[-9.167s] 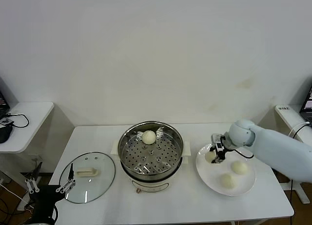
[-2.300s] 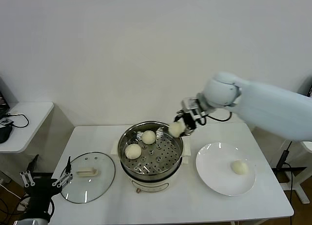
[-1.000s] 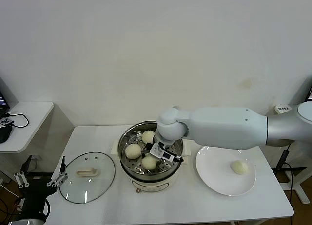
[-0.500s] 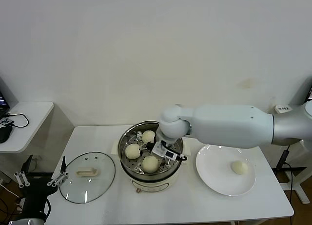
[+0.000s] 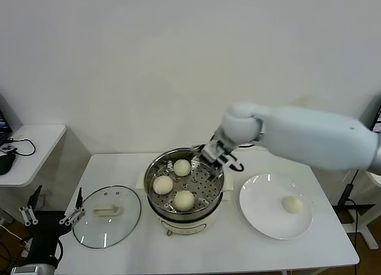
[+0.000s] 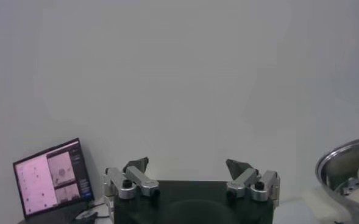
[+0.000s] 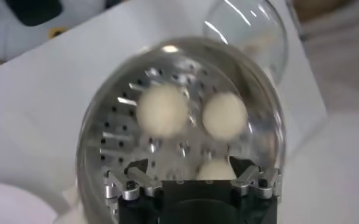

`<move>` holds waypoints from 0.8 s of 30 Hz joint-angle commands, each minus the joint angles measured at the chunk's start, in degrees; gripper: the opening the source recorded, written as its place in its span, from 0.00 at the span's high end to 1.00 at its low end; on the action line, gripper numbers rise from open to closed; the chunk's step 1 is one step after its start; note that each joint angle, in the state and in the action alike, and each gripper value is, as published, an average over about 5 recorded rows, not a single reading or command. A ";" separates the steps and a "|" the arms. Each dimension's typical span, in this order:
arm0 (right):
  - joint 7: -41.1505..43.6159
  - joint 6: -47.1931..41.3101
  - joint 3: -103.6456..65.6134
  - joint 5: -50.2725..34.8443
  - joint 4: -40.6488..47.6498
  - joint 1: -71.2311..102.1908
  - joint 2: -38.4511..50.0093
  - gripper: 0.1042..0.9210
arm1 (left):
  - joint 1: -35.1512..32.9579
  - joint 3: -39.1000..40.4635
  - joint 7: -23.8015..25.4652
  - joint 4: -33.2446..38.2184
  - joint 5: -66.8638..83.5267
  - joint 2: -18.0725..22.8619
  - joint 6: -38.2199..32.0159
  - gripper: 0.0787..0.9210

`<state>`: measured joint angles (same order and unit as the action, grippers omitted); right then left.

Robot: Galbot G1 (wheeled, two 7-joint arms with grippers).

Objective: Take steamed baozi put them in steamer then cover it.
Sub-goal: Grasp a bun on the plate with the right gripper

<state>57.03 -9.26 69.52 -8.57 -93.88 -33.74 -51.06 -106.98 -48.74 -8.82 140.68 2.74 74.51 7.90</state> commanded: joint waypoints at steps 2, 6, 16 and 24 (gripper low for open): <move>2.13 -11.63 -6.22 -1.29 -1.92 3.71 21.32 0.12 | 1.05 0.53 0.10 -0.44 0.27 -1.27 0.25 0.12; 2.21 -10.55 -5.17 2.37 -1.76 6.63 26.32 0.12 | 1.25 1.06 0.08 -0.55 0.34 -1.48 0.20 0.12; 1.79 -6.12 -19.73 13.62 1.19 30.70 33.40 0.12 | 0.89 2.84 0.14 -0.27 -0.57 -2.37 0.24 0.12; 1.02 -4.94 -35.21 17.91 4.73 48.65 31.89 0.12 | 0.19 3.24 0.35 0.40 -1.51 -2.07 0.55 0.12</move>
<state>58.21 -14.68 51.19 2.88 -91.86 -7.08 -23.18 -106.51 -45.79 -8.57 140.76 1.66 72.39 8.29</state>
